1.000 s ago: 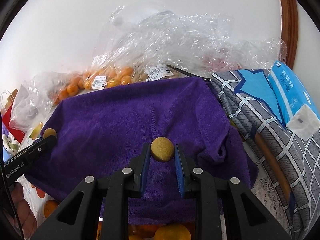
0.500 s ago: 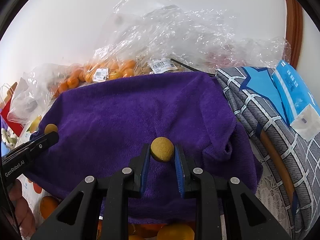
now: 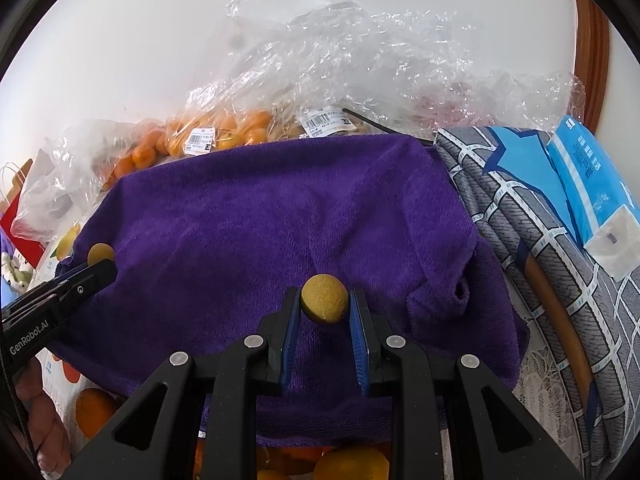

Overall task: Organize fruits
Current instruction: 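Carry the small brown fruit in the right tool over the purple towel while the left tool carries its fruit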

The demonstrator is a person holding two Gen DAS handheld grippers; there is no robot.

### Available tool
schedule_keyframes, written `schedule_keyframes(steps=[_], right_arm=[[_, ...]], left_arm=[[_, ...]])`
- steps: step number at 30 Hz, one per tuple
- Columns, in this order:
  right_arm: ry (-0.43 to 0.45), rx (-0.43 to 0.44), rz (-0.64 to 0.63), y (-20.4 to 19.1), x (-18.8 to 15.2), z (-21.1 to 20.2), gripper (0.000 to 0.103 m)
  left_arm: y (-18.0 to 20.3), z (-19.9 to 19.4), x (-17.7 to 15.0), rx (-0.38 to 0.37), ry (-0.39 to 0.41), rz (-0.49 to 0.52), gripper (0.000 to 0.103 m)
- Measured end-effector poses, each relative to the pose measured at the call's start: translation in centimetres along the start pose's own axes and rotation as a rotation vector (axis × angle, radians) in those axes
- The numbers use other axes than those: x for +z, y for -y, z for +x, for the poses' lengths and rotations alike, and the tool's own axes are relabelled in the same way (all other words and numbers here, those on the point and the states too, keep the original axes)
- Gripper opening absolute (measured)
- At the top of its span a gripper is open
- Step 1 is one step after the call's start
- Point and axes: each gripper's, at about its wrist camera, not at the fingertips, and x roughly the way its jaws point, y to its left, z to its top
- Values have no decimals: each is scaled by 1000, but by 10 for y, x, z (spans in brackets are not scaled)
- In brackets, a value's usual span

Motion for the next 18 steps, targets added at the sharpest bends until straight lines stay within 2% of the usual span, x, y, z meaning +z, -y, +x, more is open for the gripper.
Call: schedule_keyframes(steps=[18], right_arm=[[-16, -9, -17, -3, -1, 4, 25]], left_arm=[[3, 4, -1, 25, -18, 25, 25]])
